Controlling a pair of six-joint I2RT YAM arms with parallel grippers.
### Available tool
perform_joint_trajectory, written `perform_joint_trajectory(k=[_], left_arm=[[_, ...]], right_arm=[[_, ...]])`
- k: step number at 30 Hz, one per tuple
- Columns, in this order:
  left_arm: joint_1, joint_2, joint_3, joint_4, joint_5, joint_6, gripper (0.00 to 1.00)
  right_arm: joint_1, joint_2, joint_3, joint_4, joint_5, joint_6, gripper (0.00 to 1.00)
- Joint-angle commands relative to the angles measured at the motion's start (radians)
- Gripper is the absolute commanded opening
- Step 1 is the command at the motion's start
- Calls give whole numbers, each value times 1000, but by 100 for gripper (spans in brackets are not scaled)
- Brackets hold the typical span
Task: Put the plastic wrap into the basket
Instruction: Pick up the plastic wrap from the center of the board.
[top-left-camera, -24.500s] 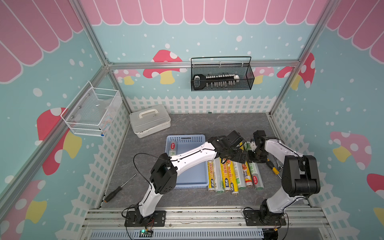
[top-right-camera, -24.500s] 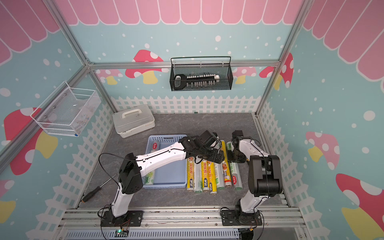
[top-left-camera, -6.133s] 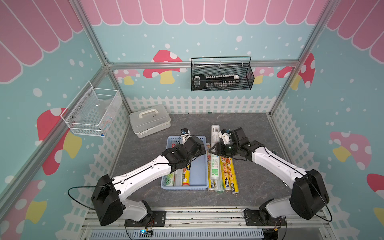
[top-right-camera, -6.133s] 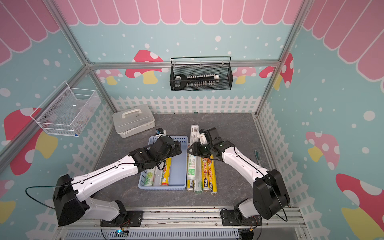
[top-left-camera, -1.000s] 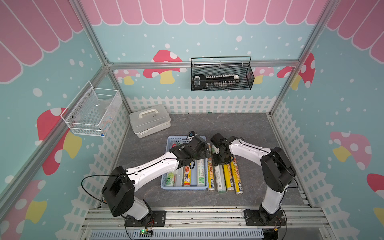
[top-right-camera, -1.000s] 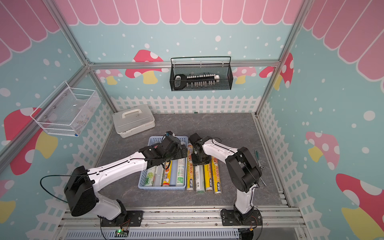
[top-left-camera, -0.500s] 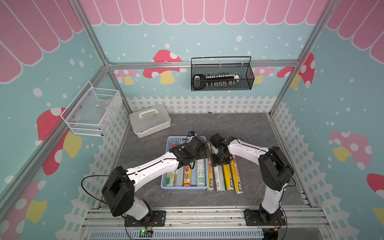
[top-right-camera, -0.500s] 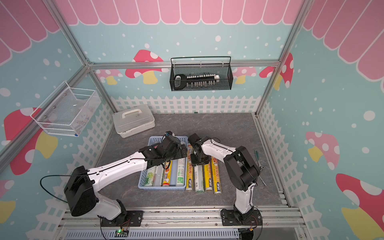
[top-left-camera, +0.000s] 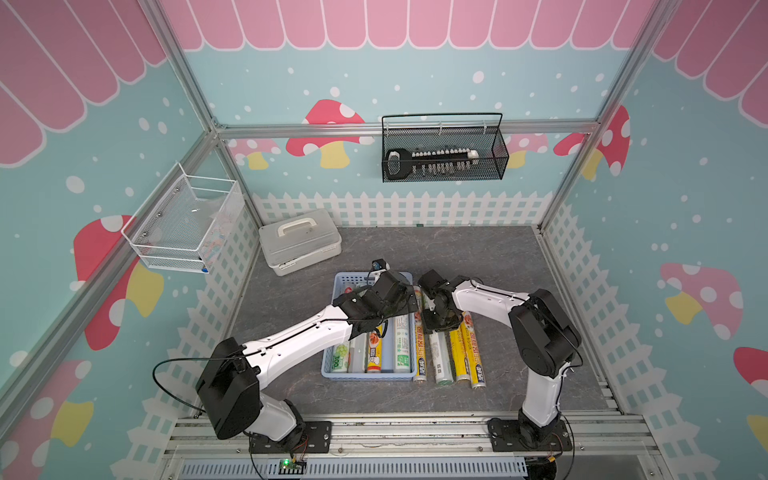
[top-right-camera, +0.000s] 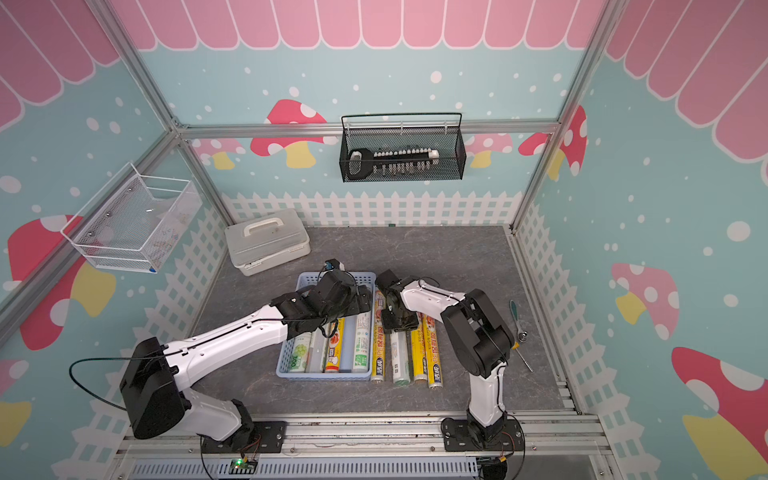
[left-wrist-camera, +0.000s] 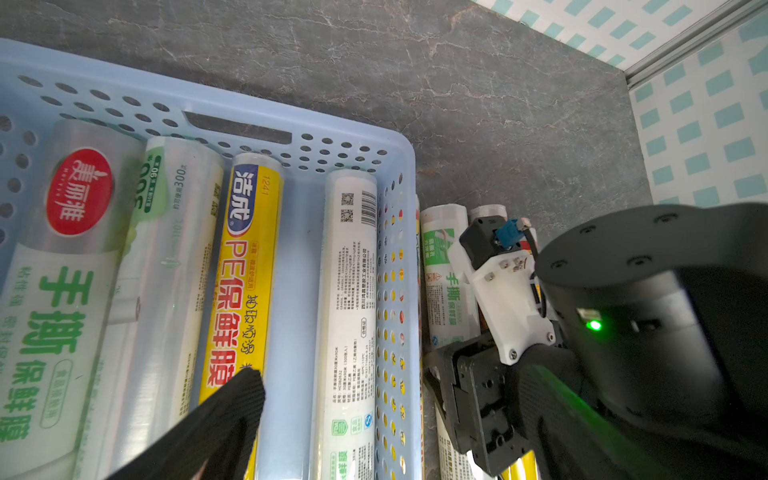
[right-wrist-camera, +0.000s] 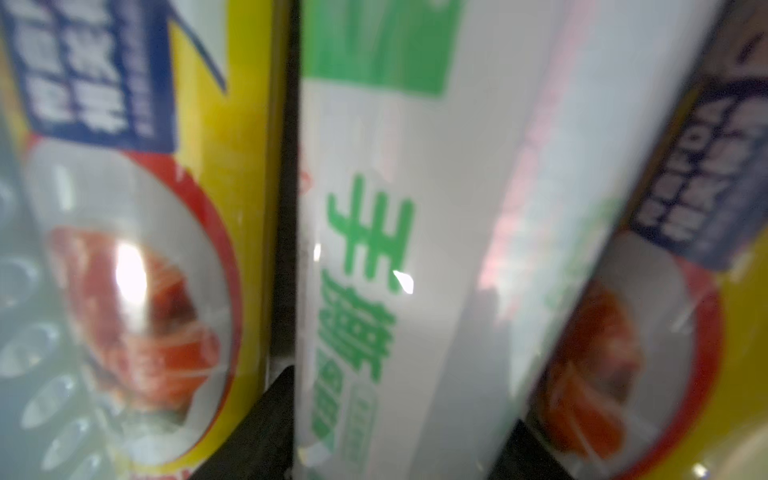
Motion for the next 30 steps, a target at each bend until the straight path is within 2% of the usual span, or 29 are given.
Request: perform_joint_trajectory(k=[1, 5, 7, 12, 17, 30], left_arm=[[-4, -8, -8, -6, -11, -16, 99], [-4, -8, -4, -5, -10, -15, 99], [-4, -11, -3, -7, -14, -15, 99], [-4, -17, -2, -5, -10, -14, 99], [-4, -30, 0, -5, -21, -15, 99], [-4, -101, -43, 2, -101, -36, 99]], right_arm=[[5, 36, -13, 4, 21, 9, 60], [6, 32, -13, 2, 31, 15, 57], [7, 15, -15, 0, 41, 24, 52], [7, -109, -17, -22, 63, 43, 42], [7, -226, -38, -2, 57, 68, 37], [7, -452, -44, 91, -2, 119, 36]])
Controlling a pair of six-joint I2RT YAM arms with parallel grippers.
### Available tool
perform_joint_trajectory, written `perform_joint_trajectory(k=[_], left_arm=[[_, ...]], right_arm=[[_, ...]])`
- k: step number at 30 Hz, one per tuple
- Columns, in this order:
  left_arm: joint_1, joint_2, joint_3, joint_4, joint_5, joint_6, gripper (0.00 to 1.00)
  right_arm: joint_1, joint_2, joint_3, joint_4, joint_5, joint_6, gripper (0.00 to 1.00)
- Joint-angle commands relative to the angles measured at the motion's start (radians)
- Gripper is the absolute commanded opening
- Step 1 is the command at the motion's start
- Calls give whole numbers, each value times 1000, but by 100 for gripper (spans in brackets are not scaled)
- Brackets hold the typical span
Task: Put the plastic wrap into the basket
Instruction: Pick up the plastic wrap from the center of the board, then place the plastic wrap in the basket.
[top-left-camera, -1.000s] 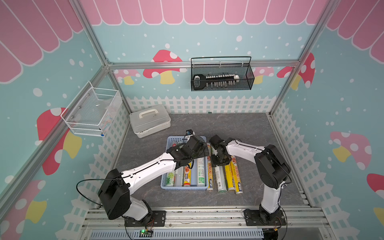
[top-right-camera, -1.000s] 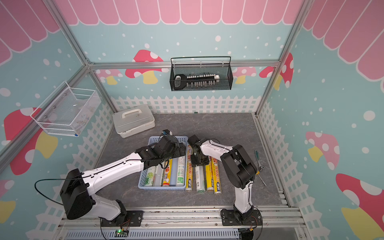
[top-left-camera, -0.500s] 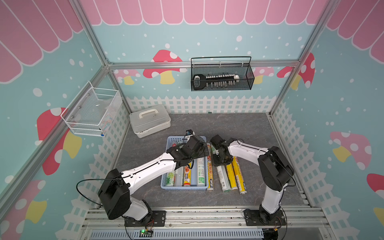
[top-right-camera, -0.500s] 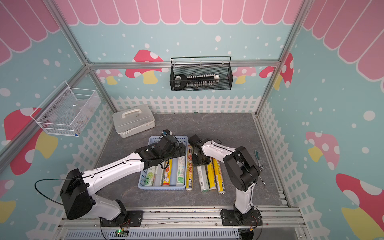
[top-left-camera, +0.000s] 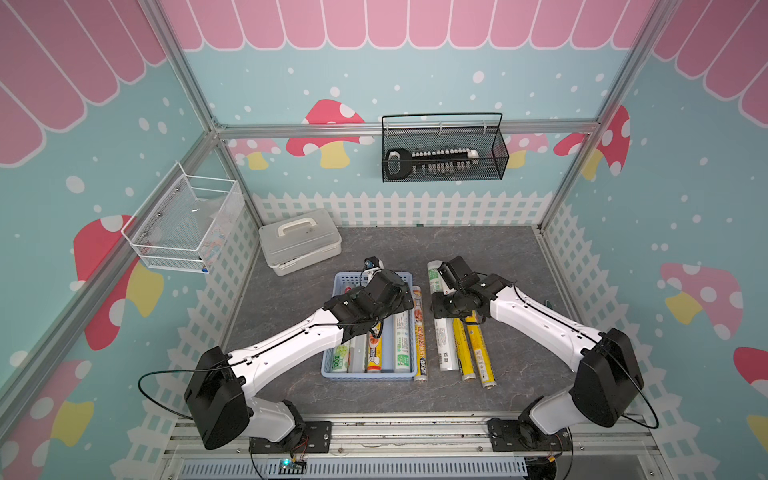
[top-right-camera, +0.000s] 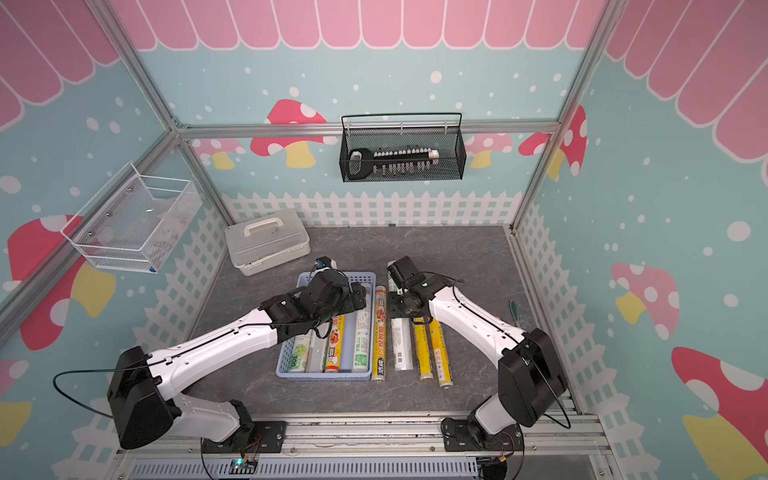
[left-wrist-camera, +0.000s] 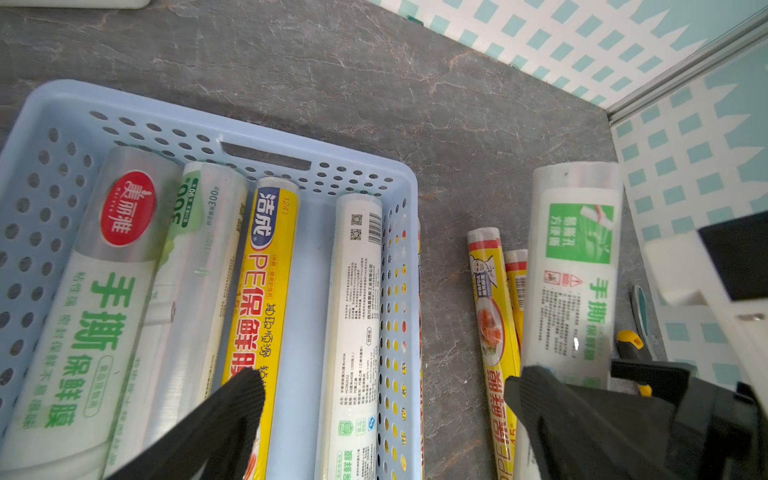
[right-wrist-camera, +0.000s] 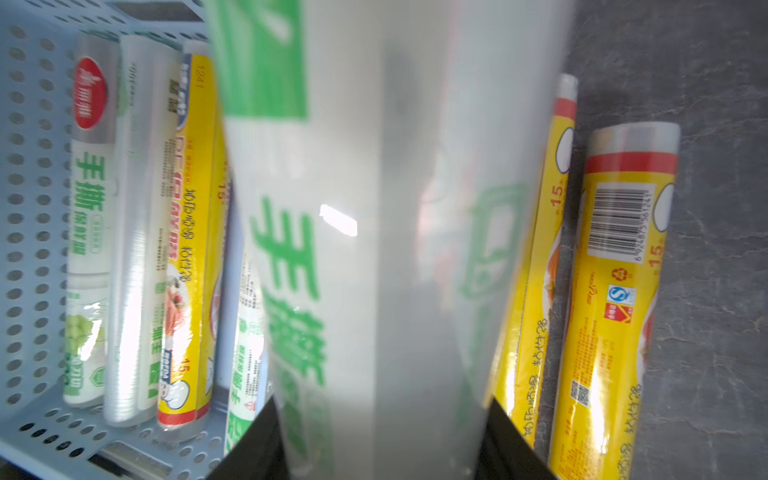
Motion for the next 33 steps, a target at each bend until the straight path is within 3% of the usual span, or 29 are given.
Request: perform_joint_trajectory(k=[1, 5, 13, 20, 33], left_arm=[[-4, -28, -22, 0, -48, -22, 99], [-4, -63, -41, 0, -95, -30, 99], [-3, -176, -118, -4, -201, -79, 99], [14, -304, -210, -37, -263, -114, 99], [46, -377, -277, -87, -226, -134, 99]], right_arm=[[6, -61, 18, 63, -39, 23, 36], [5, -68, 49, 113, -132, 29, 36], [45, 56, 131, 209, -261, 95, 36], [108, 185, 211, 223, -248, 167, 36], [169, 337, 292, 222, -226, 239, 36]])
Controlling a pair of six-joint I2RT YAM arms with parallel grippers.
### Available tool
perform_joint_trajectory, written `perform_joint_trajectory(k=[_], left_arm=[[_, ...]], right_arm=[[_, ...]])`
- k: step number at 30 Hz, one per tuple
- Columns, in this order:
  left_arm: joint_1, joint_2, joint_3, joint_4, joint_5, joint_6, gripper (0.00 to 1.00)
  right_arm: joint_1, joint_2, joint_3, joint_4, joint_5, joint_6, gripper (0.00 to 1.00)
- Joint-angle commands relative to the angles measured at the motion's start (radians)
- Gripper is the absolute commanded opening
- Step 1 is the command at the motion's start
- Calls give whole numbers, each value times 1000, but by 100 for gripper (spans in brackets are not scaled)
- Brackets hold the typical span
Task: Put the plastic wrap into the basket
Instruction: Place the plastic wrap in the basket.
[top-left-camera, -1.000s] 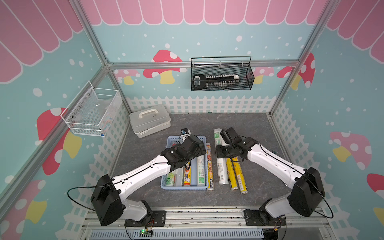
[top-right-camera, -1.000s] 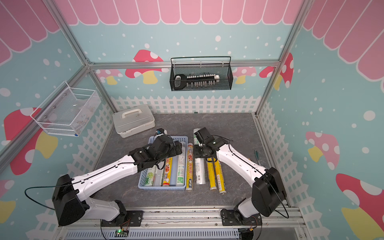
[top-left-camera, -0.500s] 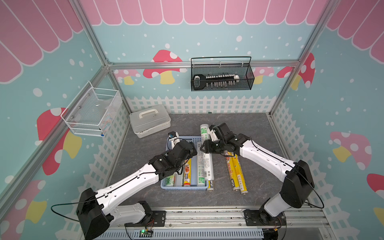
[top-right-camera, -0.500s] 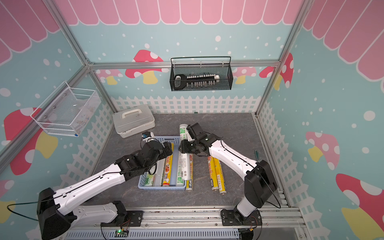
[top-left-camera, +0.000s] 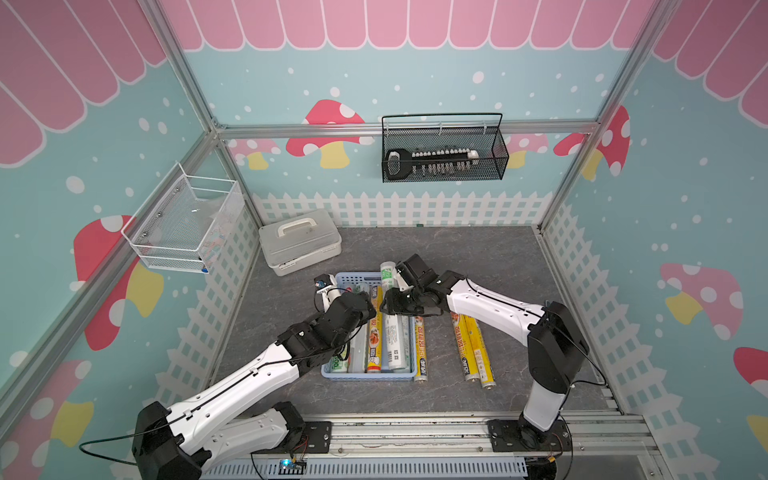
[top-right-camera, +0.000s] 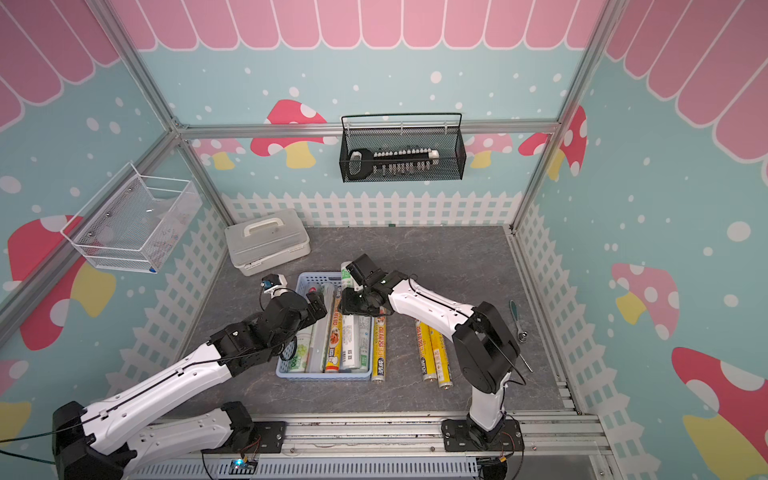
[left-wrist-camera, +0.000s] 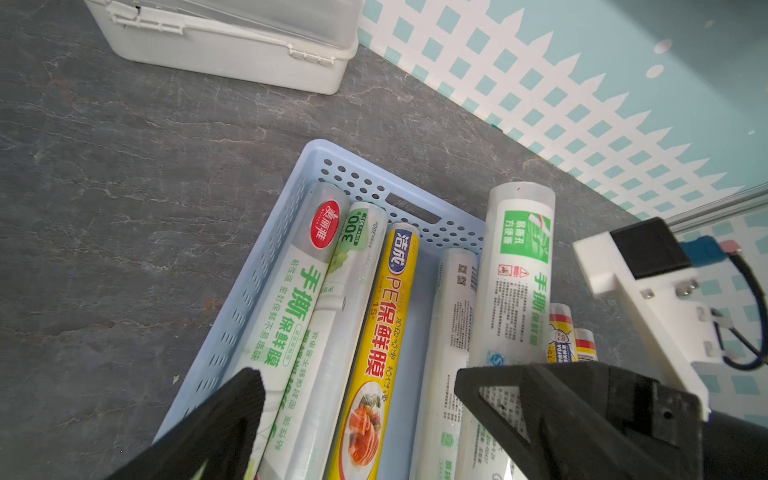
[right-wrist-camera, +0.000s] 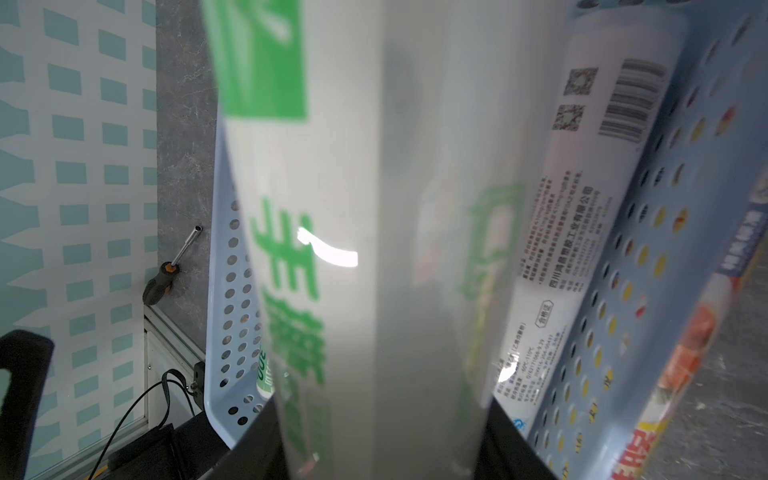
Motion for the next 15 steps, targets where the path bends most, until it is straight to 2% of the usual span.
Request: perform_joint_trajectory(k=[1, 8, 15], left_arm=[[8, -16, -8, -21, 3, -19, 99], [9, -39, -17, -21, 1, -12, 99], [9, -44, -17, -22, -6, -4, 99]], right_arm=[[10, 26, 57, 40, -4, 40, 36], [19, 123, 87, 16, -13, 100, 36], [23, 173, 97, -13, -5, 117, 43]])
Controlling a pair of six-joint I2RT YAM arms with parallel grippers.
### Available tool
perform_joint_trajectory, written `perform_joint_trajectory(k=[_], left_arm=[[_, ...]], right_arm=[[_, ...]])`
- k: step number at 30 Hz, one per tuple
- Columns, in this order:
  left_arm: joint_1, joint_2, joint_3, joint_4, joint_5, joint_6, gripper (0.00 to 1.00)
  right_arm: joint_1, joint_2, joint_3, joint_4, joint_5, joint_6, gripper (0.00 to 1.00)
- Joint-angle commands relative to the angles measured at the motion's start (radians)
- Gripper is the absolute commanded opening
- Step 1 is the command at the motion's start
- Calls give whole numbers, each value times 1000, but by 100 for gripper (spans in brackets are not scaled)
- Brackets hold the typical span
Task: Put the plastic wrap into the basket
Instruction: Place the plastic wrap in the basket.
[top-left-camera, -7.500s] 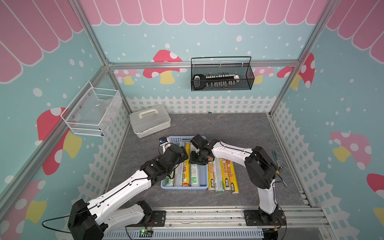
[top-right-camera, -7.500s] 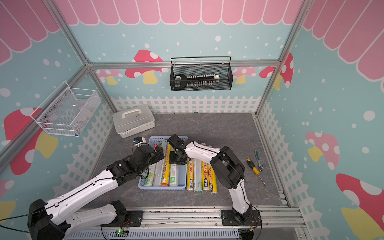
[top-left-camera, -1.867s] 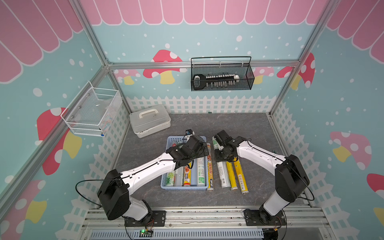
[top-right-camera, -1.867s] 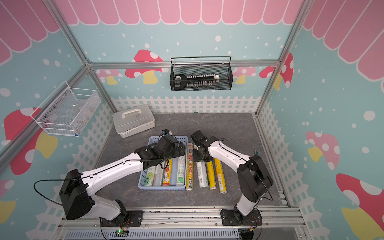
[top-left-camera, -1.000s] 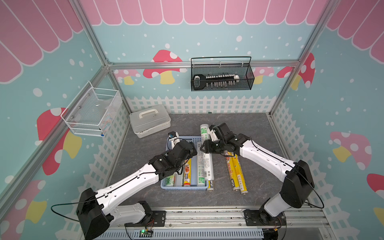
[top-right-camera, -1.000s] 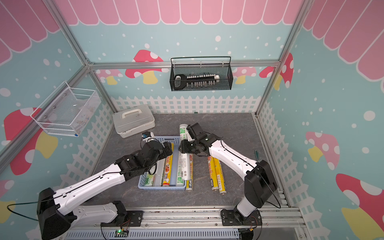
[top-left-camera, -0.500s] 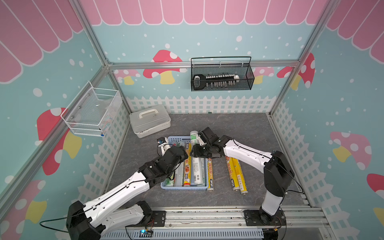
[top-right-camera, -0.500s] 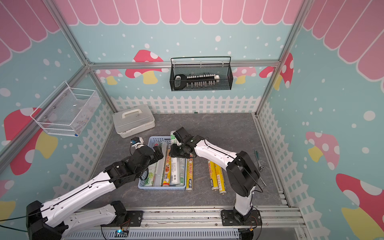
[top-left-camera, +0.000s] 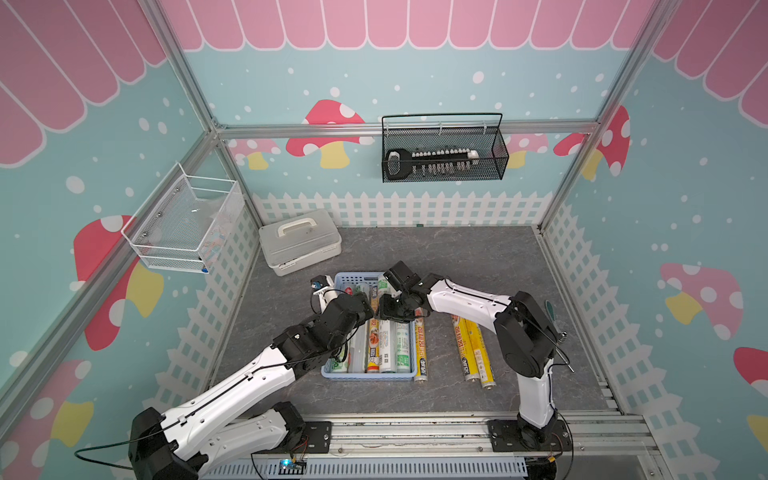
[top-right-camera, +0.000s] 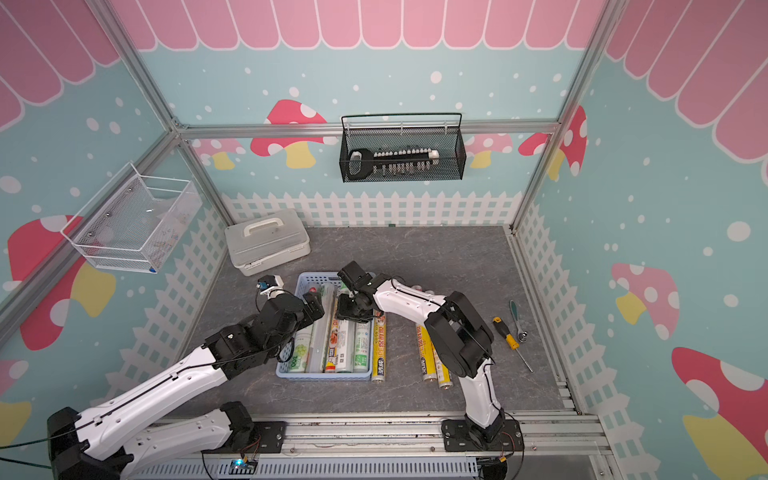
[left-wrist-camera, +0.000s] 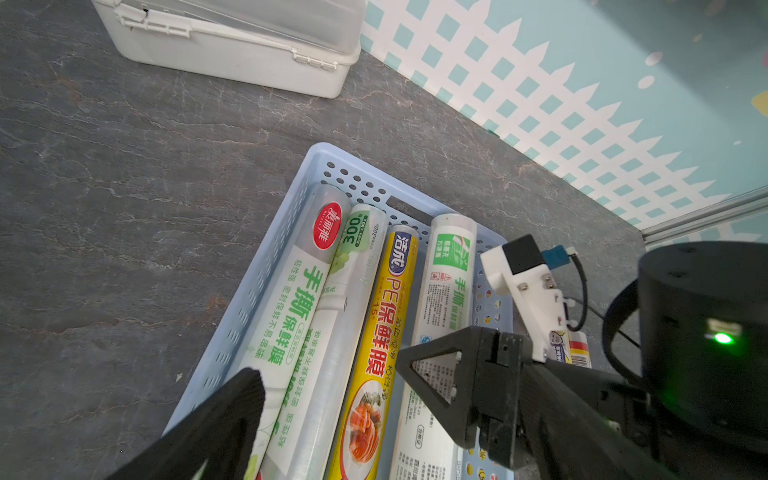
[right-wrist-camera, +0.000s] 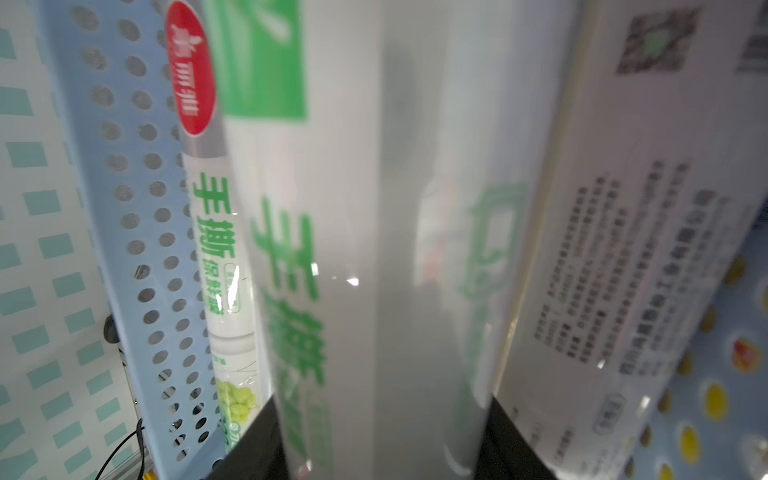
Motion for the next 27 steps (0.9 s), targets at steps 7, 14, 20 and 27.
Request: perform_joint_trajectory(k=[7, 14, 20, 27], left_arm=[[8, -1, -10, -17, -1, -12, 99], [9, 8, -1, -17, 1, -10, 99], [9, 26, 8, -16, 9, -7, 99], [9, 48, 23, -13, 13, -1, 99]], right_arm=[[12, -2, 41, -41, 33, 20, 50], [17, -8, 51, -69, 58, 9, 54], [20, -19, 53, -88, 84, 0, 56], [22, -50, 35, -98, 114, -15, 54]])
